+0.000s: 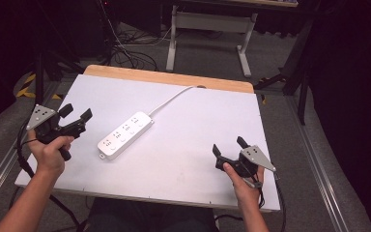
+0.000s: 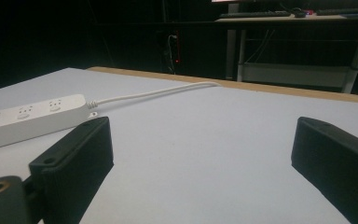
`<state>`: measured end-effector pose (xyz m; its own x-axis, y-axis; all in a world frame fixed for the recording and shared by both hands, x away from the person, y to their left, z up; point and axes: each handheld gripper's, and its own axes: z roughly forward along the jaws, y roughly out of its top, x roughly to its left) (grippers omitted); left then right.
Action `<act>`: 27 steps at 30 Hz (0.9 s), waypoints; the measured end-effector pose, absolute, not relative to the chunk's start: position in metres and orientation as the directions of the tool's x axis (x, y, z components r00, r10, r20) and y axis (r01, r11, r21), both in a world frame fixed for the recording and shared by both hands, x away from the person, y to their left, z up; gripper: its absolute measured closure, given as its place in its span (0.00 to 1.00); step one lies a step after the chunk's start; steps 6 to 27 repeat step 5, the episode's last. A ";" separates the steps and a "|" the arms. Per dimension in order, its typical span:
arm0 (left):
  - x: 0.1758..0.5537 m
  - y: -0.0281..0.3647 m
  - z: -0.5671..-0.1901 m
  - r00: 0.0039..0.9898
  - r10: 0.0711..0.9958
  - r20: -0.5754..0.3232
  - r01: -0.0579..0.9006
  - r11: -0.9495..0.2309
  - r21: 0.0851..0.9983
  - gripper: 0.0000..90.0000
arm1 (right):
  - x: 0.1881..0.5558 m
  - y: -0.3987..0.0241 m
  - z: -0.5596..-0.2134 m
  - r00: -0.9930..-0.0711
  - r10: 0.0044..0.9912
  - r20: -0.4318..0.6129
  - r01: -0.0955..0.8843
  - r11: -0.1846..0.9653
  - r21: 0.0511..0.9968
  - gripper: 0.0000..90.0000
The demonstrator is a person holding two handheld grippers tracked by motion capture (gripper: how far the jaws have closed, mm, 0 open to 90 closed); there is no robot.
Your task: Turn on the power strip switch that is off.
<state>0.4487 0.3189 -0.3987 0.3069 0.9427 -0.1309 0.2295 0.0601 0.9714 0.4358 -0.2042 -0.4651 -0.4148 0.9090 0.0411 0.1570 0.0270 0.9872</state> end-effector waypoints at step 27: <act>0.451 0.319 -0.400 0.304 0.942 -0.142 0.223 0.074 0.972 0.26 | 0.437 -0.205 -0.466 -0.417 0.908 0.042 0.158 0.026 0.987 0.07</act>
